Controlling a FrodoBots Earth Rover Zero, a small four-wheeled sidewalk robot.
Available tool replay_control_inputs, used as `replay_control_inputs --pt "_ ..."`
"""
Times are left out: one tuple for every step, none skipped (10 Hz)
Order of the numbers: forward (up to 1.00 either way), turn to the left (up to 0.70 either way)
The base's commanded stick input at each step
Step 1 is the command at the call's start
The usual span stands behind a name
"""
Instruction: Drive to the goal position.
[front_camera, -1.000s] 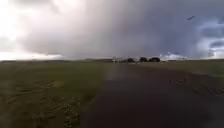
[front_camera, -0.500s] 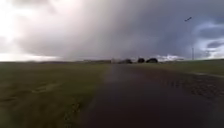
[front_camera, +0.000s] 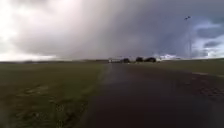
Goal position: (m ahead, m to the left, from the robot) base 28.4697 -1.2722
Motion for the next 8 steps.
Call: replay_control_inputs --pt "0.6 -0.15" --pt "0.6 -0.15" --pt "0.6 -0.15" --pt "0.6 -0.15" --pt "0.6 -0.15" --pt "0.6 -0.15" --pt "0.6 -0.15" --pt "0.6 -0.15"
